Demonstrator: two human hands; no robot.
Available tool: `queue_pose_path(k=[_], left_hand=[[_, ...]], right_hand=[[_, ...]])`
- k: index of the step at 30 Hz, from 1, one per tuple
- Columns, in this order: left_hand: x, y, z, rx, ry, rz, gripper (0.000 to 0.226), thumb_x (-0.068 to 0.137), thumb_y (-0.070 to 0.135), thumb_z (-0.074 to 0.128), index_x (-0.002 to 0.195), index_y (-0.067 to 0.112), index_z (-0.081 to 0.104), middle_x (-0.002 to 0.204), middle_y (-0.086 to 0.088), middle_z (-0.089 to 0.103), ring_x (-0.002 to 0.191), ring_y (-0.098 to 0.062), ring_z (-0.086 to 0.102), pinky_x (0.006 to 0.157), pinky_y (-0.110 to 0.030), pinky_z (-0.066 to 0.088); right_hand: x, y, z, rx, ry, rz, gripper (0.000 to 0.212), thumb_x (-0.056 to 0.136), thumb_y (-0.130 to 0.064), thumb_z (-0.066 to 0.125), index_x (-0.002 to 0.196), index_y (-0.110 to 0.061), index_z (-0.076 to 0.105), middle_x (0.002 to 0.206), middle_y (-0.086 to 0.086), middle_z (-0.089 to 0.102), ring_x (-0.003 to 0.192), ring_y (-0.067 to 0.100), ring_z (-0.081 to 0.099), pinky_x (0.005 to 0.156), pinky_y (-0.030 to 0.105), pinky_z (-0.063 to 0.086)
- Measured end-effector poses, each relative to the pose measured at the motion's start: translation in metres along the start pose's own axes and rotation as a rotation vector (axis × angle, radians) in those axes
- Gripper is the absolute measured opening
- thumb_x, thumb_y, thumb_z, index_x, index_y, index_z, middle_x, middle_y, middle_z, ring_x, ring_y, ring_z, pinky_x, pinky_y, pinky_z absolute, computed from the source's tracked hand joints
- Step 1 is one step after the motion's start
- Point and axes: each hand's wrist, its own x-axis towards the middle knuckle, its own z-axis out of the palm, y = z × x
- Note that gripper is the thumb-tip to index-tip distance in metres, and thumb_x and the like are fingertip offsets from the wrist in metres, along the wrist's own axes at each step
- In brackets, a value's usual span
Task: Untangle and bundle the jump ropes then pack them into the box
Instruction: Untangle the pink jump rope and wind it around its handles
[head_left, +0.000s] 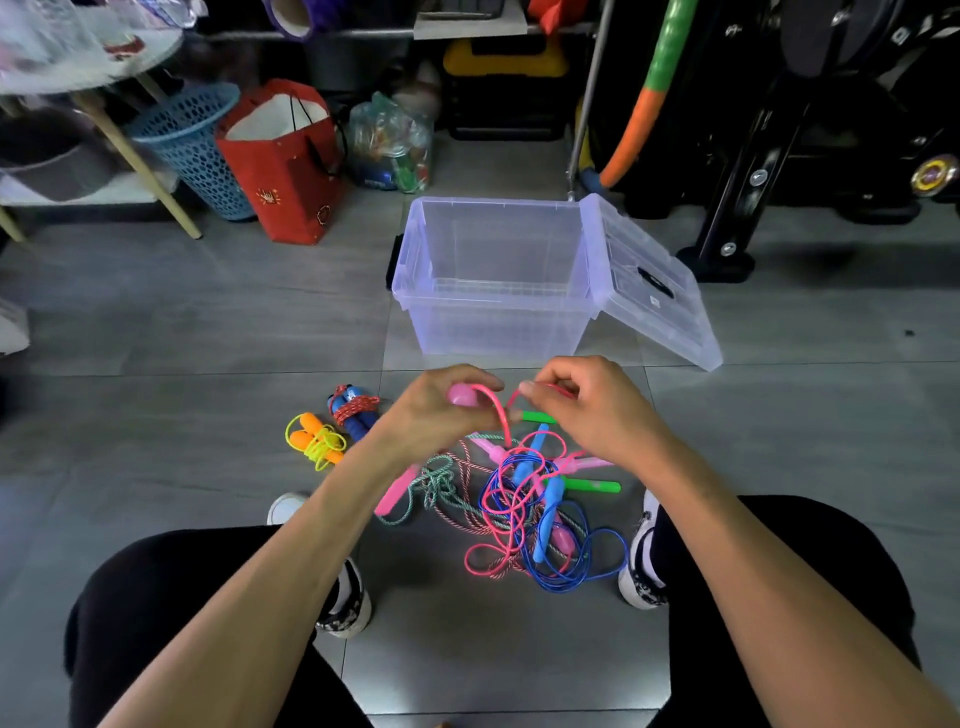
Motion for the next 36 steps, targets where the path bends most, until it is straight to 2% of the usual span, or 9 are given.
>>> queue_pose_path(k=[5,9,13,15,18,21,26,31,36], left_hand=[[0.002,-0.003,0.001,0.025,-0.018,-0.019,0.015,0.082,0.009,0.074,0.095,0.018,0.073,0.063,0.002,0.063,0.041,-0.007,0.042,0.044,-0.016,0.037],[0.007,-0.008,-0.01,-0.001,-0.025,-0.074,0.033,0.077,-0.002,0.066,0.098,0.024,0.07,0.096,-0.016,0.071,0.044,-0.014,0.04,0.047,-0.024,0.038],[0.005,-0.006,-0.009,0.057,-0.047,-0.002,0.015,0.08,0.009,0.075,0.089,0.021,0.074,0.069,-0.003,0.066,0.045,-0.012,0.042,0.044,-0.021,0.037],[0.004,-0.004,-0.005,0.096,-0.048,0.008,0.008,0.079,0.004,0.071,0.08,0.011,0.074,0.06,-0.002,0.061,0.042,-0.009,0.042,0.044,-0.02,0.036],[0.008,-0.007,-0.009,-0.024,0.125,-0.081,0.015,0.077,-0.001,0.063,0.067,0.006,0.071,0.054,-0.009,0.057,0.037,-0.011,0.038,0.041,-0.019,0.032],[0.013,-0.01,-0.02,-0.204,0.315,-0.204,0.011,0.065,0.006,0.062,0.055,0.009,0.067,0.071,-0.026,0.064,0.037,-0.015,0.034,0.04,-0.018,0.029],[0.02,-0.027,-0.031,-0.098,0.272,-0.328,0.009,0.076,0.005,0.072,0.08,0.007,0.064,0.045,-0.003,0.045,0.04,-0.017,0.037,0.043,-0.022,0.036],[0.023,-0.033,-0.026,-0.108,0.246,-0.367,0.012,0.078,0.002,0.061,0.078,0.01,0.052,0.057,-0.009,0.046,0.05,-0.021,0.041,0.06,-0.035,0.04],[0.019,-0.027,-0.036,-0.123,0.261,-0.318,0.009,0.076,0.008,0.058,0.085,0.006,0.059,0.068,-0.012,0.053,0.054,-0.022,0.045,0.049,-0.024,0.038]], right_hand=[[0.0,0.003,0.007,-0.041,-0.081,-0.014,0.026,0.092,-0.032,0.063,0.073,-0.016,0.065,0.048,-0.009,0.046,0.048,0.006,0.037,0.051,0.024,0.032],[0.002,0.009,0.006,-0.113,-0.118,0.035,0.023,0.095,-0.029,0.058,0.077,-0.016,0.064,0.056,-0.006,0.052,0.051,0.006,0.045,0.053,0.028,0.036],[0.001,0.009,0.01,-0.013,-0.176,0.025,0.021,0.094,-0.033,0.056,0.087,-0.018,0.069,0.072,0.01,0.065,0.067,0.031,0.059,0.061,0.042,0.049],[0.002,0.007,0.011,0.014,-0.182,0.027,0.016,0.095,-0.029,0.058,0.086,-0.021,0.068,0.07,0.004,0.066,0.064,0.026,0.059,0.061,0.04,0.05],[0.002,0.009,0.011,0.005,-0.157,0.056,0.006,0.091,-0.025,0.064,0.085,-0.025,0.064,0.067,-0.004,0.063,0.056,0.01,0.056,0.058,0.033,0.048],[0.002,0.013,0.007,-0.102,-0.08,0.06,0.011,0.088,-0.021,0.067,0.09,-0.025,0.057,0.071,-0.007,0.063,0.057,0.004,0.055,0.056,0.025,0.044],[0.005,0.019,0.001,-0.188,0.127,0.042,0.005,0.089,-0.014,0.065,0.084,-0.013,0.064,0.068,-0.012,0.06,0.063,0.006,0.057,0.064,0.028,0.048],[0.007,0.031,0.009,-0.297,0.041,0.146,0.02,0.095,-0.019,0.052,0.08,-0.012,0.064,0.083,0.006,0.07,0.081,0.027,0.063,0.074,0.041,0.053],[0.01,0.031,0.011,-0.413,-0.082,0.324,0.029,0.098,-0.02,0.041,0.094,-0.005,0.066,0.101,0.017,0.068,0.092,0.032,0.06,0.075,0.035,0.047]])
